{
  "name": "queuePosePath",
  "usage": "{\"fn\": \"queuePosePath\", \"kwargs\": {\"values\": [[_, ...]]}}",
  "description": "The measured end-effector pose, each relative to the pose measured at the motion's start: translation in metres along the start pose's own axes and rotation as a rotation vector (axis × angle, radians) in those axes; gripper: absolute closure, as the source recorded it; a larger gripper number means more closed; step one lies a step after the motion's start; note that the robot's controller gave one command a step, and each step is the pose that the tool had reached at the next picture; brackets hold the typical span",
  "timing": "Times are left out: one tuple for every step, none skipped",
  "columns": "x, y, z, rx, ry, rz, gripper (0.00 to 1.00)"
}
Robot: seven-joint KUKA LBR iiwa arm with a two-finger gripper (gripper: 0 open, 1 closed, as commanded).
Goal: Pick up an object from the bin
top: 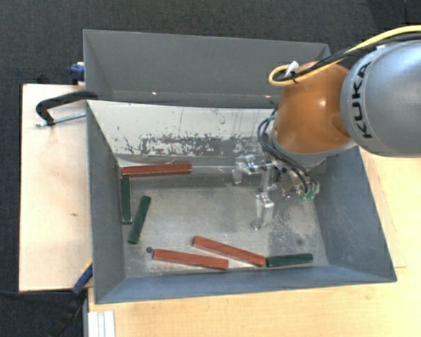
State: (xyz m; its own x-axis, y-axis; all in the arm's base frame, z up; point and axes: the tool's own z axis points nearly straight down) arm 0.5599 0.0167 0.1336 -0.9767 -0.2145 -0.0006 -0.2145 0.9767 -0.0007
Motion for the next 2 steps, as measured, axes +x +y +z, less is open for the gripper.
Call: {"fn": "queuePosePath", "kwargs": {"values": [[0.0, 0.003, -0.001, -0.001, -0.001, -0.003, 0.0], [0.036, 0.067, -0.007, -0.002, -0.001, 0.011, 0.0]]}}
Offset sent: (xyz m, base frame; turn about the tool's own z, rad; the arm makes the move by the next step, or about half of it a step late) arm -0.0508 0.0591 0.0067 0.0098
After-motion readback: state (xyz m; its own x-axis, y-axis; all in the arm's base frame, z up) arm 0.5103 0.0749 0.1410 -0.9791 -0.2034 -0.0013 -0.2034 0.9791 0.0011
